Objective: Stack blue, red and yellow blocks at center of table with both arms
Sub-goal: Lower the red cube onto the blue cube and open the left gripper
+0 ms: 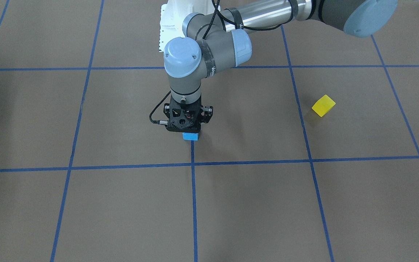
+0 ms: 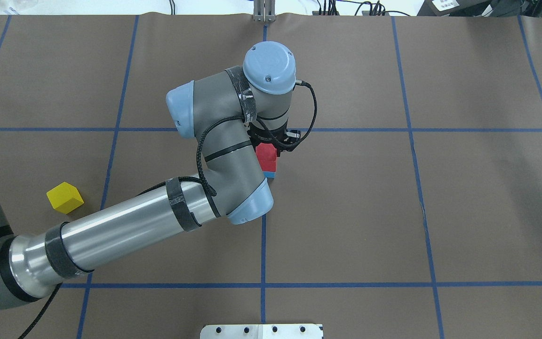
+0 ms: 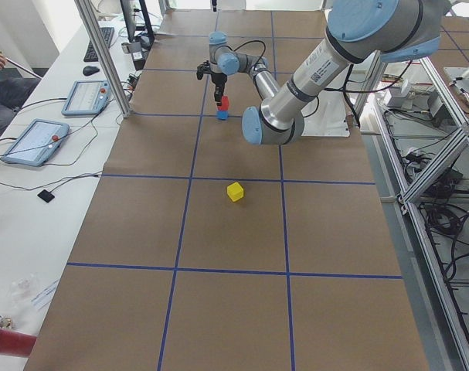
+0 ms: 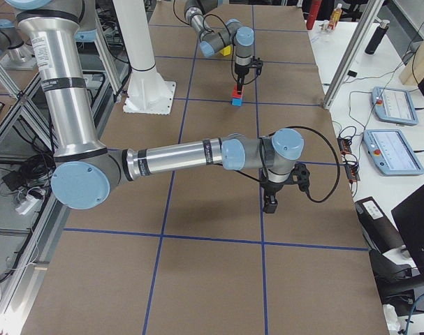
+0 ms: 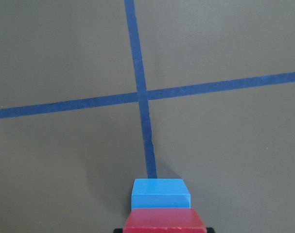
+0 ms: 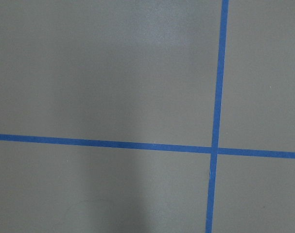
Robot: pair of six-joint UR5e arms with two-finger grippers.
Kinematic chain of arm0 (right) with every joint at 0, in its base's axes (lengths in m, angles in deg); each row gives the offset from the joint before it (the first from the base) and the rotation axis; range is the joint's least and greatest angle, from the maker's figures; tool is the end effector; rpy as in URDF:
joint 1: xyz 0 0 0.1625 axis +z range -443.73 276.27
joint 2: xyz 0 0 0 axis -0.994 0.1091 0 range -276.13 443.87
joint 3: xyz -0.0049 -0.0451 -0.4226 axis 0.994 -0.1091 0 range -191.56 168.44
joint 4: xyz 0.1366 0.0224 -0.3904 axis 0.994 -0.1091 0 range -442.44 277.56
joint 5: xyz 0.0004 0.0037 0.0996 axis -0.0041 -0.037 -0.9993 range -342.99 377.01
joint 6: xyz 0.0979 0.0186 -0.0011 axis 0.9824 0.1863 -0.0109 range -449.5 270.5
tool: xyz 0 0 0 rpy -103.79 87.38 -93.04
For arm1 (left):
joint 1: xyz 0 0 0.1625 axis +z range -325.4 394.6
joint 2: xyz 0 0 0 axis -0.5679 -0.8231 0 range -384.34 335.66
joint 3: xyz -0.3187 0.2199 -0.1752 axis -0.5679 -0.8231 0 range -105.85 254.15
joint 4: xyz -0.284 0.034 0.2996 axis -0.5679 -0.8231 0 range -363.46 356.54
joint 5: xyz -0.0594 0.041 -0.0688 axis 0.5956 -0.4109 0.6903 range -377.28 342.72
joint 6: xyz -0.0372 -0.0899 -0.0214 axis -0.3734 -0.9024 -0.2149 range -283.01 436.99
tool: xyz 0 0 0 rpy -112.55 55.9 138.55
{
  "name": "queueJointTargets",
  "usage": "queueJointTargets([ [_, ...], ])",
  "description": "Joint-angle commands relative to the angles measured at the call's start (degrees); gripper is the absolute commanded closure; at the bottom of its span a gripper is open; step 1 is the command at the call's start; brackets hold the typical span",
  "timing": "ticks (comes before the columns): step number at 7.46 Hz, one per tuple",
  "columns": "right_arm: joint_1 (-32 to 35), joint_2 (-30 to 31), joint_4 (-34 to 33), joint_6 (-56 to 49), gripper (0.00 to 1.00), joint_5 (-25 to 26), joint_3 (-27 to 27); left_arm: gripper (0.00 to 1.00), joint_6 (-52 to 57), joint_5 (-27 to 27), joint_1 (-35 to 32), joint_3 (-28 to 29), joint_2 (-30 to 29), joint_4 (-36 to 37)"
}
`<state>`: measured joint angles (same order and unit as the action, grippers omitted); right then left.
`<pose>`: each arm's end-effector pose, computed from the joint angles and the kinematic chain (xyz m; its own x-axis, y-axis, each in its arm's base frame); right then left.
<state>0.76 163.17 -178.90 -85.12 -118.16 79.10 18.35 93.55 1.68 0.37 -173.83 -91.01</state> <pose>0.0078 -0.5721 0.5643 0.7012 -0.0518 0.7111 0.0421 0.9986 0.0312 0.6082 -0.5104 0.1147 0.7053 0.1227 -0.6983 -0.0635 0.9919 0.1102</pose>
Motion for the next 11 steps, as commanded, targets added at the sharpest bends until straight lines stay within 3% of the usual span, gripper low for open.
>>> queueJointTargets([
  [1, 0.06, -0.01, -0.04, -0.16, 0.01, 0.0, 0.04, 1.0, 0.19, 0.0, -0.65, -0.05, -0.02, -0.08],
  [6, 0.06, -0.1, -0.04, -0.16, 0.01, 0.0, 0.13, 1.0, -0.16, 0.0, -1.09, 0.12, -0.02, -0.69],
  [7, 0.06, -0.1, -0.04, -0.16, 0.01, 0.0, 0.04, 0.9, -0.16, 0.0, -0.92, 0.21, -0.02, -0.69],
  [8, 0.06, -0.1, -0.04, -0.25, 0.01, 0.17, -0.13, 0.28, -0.25, 0.0, -0.83, 0.12, -0.02, -0.6],
  [9, 0.06, -0.02, 0.04, -0.25, 0.01, 0.35, -0.14, 0.0, -0.33, 0.0, -0.57, 0.12, -0.1, -0.6],
  [11, 0.06, -0.01, -0.04, -0.25, 0.01, 0.35, -0.14, 0.0, -1.29, 0.0, -0.39, -0.23, -0.1, -0.69],
])
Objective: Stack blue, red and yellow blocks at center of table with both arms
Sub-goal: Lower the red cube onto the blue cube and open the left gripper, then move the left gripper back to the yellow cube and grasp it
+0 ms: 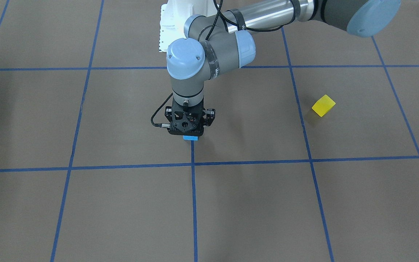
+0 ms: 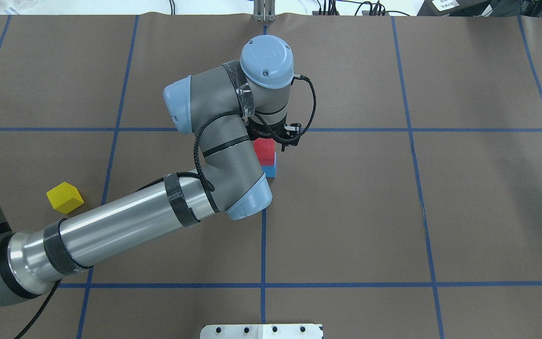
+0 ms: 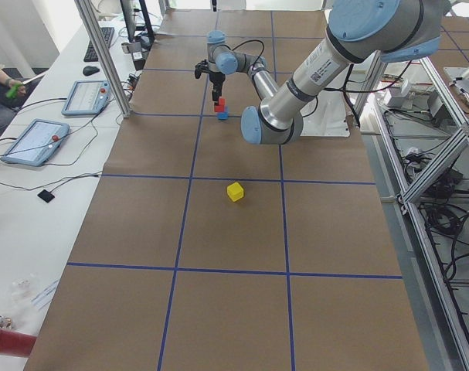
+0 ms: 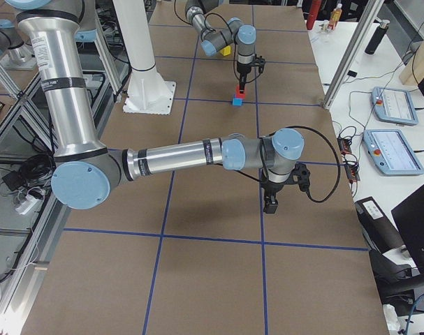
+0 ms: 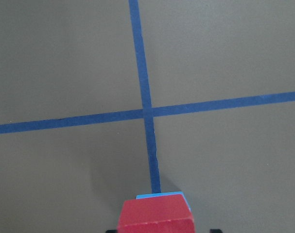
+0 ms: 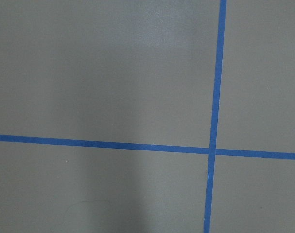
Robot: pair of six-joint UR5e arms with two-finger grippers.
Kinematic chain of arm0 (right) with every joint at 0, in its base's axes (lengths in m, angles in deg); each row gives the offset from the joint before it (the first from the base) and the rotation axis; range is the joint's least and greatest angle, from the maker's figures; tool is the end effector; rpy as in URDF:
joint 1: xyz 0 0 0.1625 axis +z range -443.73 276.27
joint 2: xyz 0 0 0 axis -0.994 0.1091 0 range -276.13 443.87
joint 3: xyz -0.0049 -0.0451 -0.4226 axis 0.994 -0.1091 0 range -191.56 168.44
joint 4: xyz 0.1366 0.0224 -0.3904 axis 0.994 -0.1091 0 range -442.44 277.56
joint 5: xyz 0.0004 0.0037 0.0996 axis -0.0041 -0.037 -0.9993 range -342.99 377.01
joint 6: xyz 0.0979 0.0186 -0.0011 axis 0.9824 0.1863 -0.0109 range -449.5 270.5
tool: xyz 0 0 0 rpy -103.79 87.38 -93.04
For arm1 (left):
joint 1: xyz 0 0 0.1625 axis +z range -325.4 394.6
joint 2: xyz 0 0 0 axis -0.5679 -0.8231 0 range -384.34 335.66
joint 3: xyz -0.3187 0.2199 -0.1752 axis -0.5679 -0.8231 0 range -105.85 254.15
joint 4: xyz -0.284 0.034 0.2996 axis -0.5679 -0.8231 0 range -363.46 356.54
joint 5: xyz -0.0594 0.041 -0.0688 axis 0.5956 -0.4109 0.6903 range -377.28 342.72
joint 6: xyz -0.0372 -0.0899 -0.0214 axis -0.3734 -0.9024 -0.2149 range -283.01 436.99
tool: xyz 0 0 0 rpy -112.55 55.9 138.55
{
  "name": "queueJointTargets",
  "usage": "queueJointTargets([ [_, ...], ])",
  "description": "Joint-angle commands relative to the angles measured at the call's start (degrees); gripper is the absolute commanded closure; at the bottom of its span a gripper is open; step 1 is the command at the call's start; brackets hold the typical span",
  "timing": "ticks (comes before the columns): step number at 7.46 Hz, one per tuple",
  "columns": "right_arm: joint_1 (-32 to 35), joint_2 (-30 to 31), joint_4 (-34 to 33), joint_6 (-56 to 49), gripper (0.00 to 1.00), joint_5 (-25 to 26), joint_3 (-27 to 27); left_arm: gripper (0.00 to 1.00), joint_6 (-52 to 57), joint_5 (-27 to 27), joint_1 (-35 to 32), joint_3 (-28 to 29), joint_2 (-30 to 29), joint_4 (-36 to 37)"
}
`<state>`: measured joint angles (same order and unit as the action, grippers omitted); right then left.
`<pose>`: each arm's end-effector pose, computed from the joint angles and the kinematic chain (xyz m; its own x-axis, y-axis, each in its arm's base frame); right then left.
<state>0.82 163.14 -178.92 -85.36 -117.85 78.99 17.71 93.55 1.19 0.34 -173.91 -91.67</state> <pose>0.0088 -0.5724 0.5654 0.7050 -0.0541 0.7071 0.0437 0.9985 0.0328 0.6037 -0.5155 0.1118 0.6990 0.1108 -0.7065 -0.0459 0.9928 0.1103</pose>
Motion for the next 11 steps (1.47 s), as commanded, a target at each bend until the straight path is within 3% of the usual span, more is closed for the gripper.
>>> queueJointTargets([
  [1, 0.0, 0.01, -0.02, 0.0, 0.01, -0.14, -0.02, 0.0, -0.58, -0.09, -0.5, -1.07, -0.02, 0.23],
  [2, 0.0, 0.01, 0.06, 0.0, 0.01, -0.23, 0.07, 0.0, -0.06, 0.26, -3.3, -4.3, 0.33, 2.15],
  [4, 0.0, -0.34, -0.02, 0.0, 0.01, -0.23, 0.07, 0.0, 8.26, 0.53, -7.87, -15.87, 4.26, 14.75],
  [6, 0.0, -0.6, -0.02, 0.0, 0.01, -0.23, 0.07, 0.0, 11.98, 0.62, -11.3, -38.41, 29.39, 14.74],
  [7, 0.0, -0.69, -0.02, 0.08, 0.01, -0.23, 0.07, 0.0, 11.29, 0.53, -11.93, -45.31, 39.09, 14.73],
  [9, 0.0, -0.69, 0.15, 0.08, 0.01, -0.23, 0.25, 0.0, 7.28, 0.35, -12.37, -50.38, 51.18, 10.21],
  [11, -0.09, -0.69, 0.24, 0.08, 0.01, -0.14, 0.25, 0.0, -12.9, 0.18, -12.38, -46.37, 53.86, 3.24],
])
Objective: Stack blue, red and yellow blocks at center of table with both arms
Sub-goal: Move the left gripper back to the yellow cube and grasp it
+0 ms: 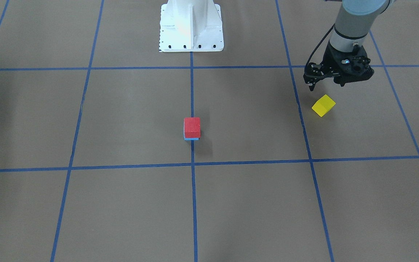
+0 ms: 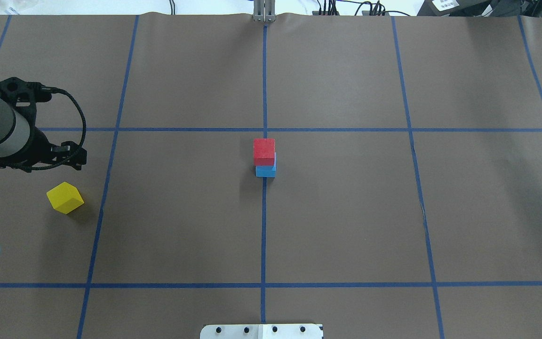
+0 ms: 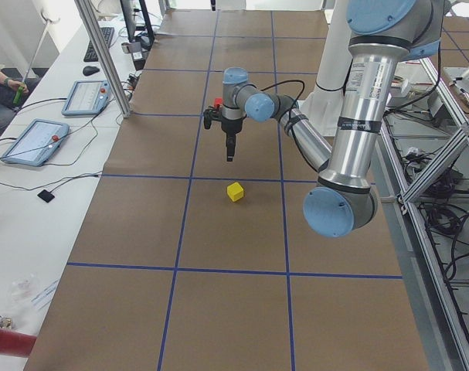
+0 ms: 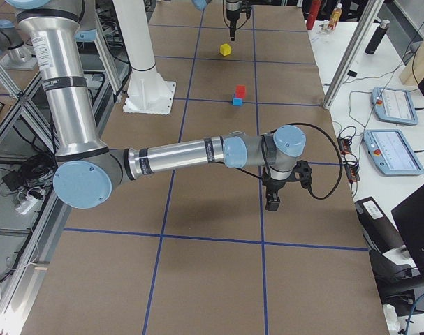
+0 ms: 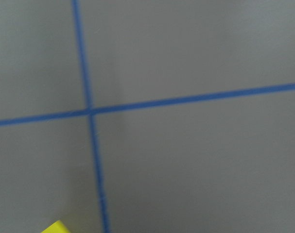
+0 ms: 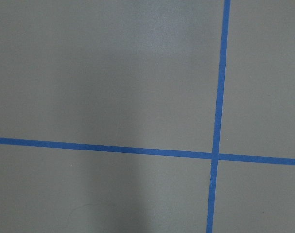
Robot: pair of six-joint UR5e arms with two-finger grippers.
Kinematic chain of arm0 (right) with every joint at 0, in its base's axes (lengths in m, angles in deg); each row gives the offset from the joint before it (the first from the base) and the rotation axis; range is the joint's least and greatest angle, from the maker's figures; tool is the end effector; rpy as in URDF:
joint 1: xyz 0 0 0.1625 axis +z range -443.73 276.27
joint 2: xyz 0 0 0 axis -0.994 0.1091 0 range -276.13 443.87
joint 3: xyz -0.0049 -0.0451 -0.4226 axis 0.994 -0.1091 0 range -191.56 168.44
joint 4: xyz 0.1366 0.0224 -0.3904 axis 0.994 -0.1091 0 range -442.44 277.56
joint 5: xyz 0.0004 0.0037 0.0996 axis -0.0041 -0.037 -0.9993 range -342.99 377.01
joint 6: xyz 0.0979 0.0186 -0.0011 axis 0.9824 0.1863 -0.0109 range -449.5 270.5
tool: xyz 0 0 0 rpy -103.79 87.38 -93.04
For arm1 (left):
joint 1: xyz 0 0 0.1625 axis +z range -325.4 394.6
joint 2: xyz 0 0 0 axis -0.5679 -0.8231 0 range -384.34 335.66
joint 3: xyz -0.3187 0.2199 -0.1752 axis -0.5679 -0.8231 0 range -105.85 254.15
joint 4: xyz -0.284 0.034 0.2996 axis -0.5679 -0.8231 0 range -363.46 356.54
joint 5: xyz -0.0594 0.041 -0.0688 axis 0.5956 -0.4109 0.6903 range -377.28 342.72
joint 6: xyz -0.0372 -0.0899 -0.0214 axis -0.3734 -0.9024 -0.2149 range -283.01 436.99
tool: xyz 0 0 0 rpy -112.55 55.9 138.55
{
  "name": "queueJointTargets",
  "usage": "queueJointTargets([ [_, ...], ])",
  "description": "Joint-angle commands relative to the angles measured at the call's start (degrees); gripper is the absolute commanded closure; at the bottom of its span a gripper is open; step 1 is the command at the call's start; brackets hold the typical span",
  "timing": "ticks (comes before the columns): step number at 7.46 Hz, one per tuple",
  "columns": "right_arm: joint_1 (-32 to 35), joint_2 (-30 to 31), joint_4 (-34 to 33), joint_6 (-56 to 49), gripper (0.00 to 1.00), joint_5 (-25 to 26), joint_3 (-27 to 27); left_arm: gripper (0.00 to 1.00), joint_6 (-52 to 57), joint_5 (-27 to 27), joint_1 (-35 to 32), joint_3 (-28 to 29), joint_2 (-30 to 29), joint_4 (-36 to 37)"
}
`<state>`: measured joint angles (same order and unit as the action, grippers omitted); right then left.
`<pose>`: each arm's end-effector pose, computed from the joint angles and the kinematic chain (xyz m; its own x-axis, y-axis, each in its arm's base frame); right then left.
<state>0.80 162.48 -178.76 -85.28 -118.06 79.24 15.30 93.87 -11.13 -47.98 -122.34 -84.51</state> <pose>0.0079 -0.5770 0.5561 0.7012 -0.0661 0.7099 0.0432 0.9978 0.0502 0.2739 -0.4205 0.3584 0.7806 -0.1673 -0.6022 0.1899 0.9814 -0.0264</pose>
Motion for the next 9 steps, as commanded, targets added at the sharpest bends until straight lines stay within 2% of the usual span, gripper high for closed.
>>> queueJointTargets([
  [1, -0.07, -0.12, 0.08, 0.0, 0.01, 0.16, -0.01, 0.0, -12.56, -0.4, 0.12, 3.72, 2.81, -6.03],
  [3, -0.07, -0.12, 0.08, 0.09, 0.01, 0.07, 0.34, 0.0, -18.09, -0.41, 0.21, 8.02, 4.66, -15.05],
  [4, -0.07, -0.12, 0.08, 0.09, 0.01, 0.07, 0.34, 0.0, -19.33, -1.28, 0.64, 9.18, 5.62, -17.02],
  [9, -0.07, -0.03, 0.08, 0.09, 0.01, 0.07, 0.08, 0.0, -21.89, -3.75, 5.13, 11.65, 6.68, -20.02],
])
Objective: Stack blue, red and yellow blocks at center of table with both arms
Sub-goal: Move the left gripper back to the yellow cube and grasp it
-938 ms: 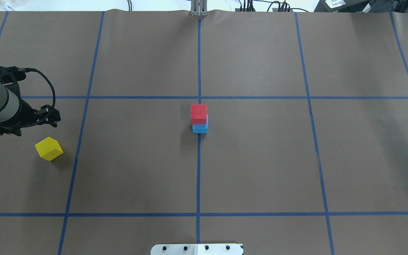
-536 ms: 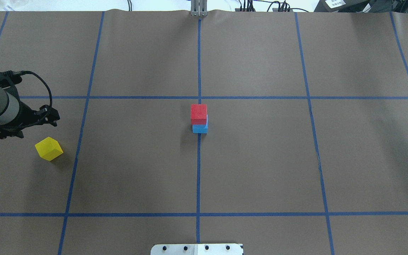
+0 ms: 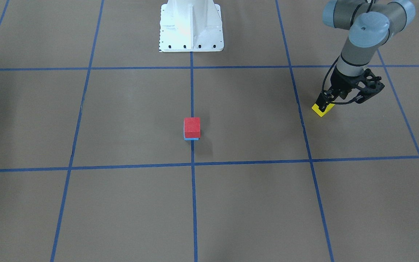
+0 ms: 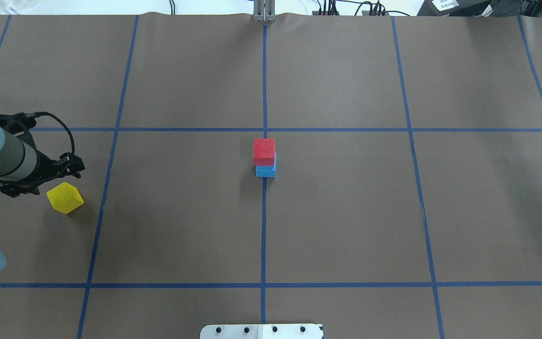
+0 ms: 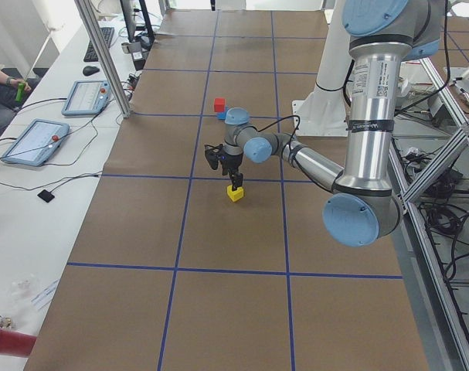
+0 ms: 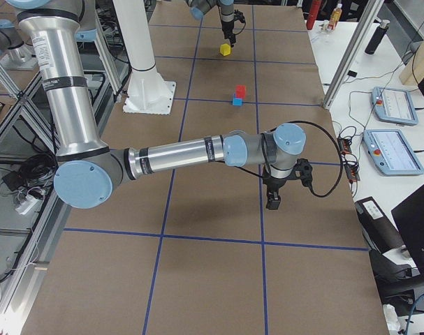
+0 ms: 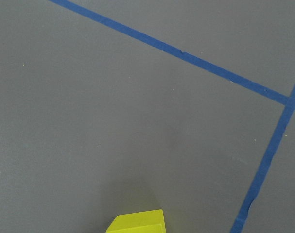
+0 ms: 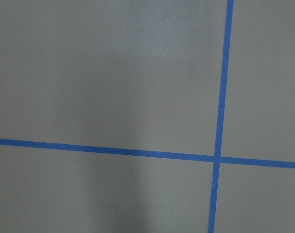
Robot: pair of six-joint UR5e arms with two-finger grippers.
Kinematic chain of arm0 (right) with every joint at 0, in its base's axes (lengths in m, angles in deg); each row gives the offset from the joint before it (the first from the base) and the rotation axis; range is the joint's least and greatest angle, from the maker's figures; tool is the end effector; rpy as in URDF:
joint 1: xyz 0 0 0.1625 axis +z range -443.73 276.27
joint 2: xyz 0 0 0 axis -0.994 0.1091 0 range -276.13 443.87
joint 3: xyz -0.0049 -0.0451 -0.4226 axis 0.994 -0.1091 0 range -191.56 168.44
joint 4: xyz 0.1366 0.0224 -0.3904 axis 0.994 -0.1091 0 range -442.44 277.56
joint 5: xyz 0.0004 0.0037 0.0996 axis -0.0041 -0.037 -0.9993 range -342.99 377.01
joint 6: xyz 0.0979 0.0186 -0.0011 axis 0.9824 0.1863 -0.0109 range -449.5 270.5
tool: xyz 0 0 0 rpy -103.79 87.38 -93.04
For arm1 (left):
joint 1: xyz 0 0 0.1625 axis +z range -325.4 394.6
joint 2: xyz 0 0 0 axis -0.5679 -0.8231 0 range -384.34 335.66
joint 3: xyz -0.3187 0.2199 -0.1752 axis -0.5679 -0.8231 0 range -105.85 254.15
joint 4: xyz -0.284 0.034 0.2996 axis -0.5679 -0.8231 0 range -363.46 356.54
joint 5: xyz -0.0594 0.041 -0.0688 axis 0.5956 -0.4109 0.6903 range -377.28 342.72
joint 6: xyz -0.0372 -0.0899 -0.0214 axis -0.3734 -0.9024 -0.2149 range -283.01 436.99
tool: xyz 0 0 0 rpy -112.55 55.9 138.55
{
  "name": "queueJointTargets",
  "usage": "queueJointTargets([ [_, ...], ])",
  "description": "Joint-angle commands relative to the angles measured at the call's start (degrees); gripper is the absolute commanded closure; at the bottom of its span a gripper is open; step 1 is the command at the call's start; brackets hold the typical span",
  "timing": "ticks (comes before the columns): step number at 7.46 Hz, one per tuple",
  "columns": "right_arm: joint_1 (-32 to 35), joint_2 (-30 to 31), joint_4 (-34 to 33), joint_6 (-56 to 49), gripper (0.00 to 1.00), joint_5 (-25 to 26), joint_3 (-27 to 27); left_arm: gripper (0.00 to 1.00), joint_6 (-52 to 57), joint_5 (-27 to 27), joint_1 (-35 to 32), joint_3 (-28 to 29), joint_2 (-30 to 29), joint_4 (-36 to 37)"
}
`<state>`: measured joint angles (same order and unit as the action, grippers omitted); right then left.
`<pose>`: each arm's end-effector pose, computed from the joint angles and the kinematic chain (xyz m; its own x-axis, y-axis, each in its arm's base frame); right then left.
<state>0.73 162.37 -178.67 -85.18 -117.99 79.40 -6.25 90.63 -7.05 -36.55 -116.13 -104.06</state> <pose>0.0072 -0.5778 0.5535 0.7016 -0.0696 0.7091 0.0431 0.9975 0.0553 0.3135 -0.4162 0.4622 0.6813 -0.4562 -0.5725 0.4297 0.8824 -0.1918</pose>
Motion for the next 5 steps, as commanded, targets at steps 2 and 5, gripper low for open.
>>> queueJointTargets([
  [2, 0.0, 0.08, -0.01, -0.01, 0.01, 0.0, -0.07, 0.0, -0.34, -0.59, 1.84, 0.48, 0.83, -0.47],
  [5, 0.0, 0.07, -0.01, -0.01, 0.01, 0.09, -0.16, 0.0, -0.34, -0.59, 2.02, 2.93, 0.74, -2.92],
])
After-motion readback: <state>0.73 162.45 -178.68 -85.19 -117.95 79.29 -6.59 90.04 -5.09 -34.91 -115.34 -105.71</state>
